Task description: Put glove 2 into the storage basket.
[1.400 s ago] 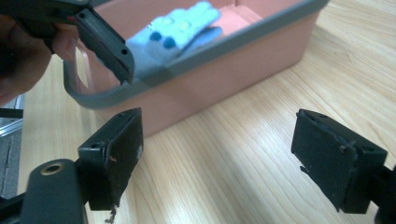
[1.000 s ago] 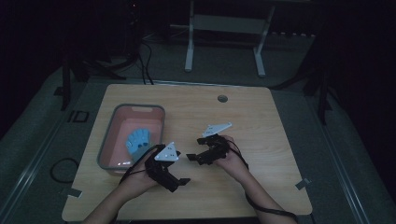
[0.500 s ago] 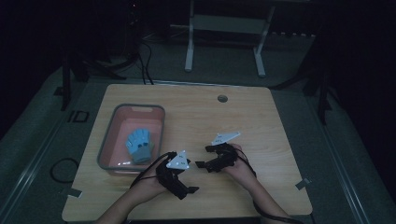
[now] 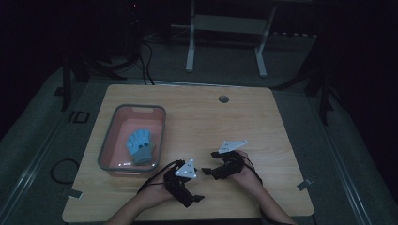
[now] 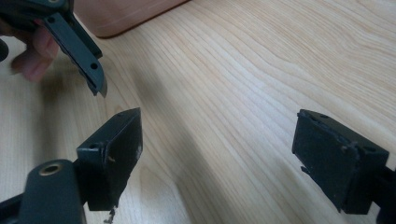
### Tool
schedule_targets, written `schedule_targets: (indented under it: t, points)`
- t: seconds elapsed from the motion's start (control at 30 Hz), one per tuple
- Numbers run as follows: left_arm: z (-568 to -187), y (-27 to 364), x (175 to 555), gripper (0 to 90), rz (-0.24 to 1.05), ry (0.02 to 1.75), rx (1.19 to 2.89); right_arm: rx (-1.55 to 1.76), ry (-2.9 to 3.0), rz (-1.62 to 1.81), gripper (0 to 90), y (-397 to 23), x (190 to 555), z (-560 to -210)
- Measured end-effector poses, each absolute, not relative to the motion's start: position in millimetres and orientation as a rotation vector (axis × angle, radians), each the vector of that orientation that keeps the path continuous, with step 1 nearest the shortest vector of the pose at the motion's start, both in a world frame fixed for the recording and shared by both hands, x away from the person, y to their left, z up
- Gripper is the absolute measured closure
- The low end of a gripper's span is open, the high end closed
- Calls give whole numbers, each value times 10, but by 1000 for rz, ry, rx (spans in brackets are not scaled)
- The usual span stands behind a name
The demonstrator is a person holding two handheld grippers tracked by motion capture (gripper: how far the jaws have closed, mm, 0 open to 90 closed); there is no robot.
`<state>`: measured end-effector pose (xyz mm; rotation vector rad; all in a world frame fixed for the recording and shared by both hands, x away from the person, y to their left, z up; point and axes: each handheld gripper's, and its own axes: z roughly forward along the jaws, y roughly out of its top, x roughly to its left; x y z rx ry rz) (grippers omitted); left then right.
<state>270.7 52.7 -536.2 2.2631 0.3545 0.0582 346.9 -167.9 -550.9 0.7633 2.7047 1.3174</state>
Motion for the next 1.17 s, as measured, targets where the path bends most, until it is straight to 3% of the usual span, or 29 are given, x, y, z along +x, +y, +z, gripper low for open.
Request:
schedule_targets:
  t: [0.57, 1.17]
  points:
    - [-5588, 461, 2662, 26, 101, 323, 2309, 741, 2662, 1281, 154, -1775, 3366, -5605]
    - [-5600, 527, 2616, 27, 100, 345, 2251, 768, 2585, 1279, 153, -1828, 3386, -5599]
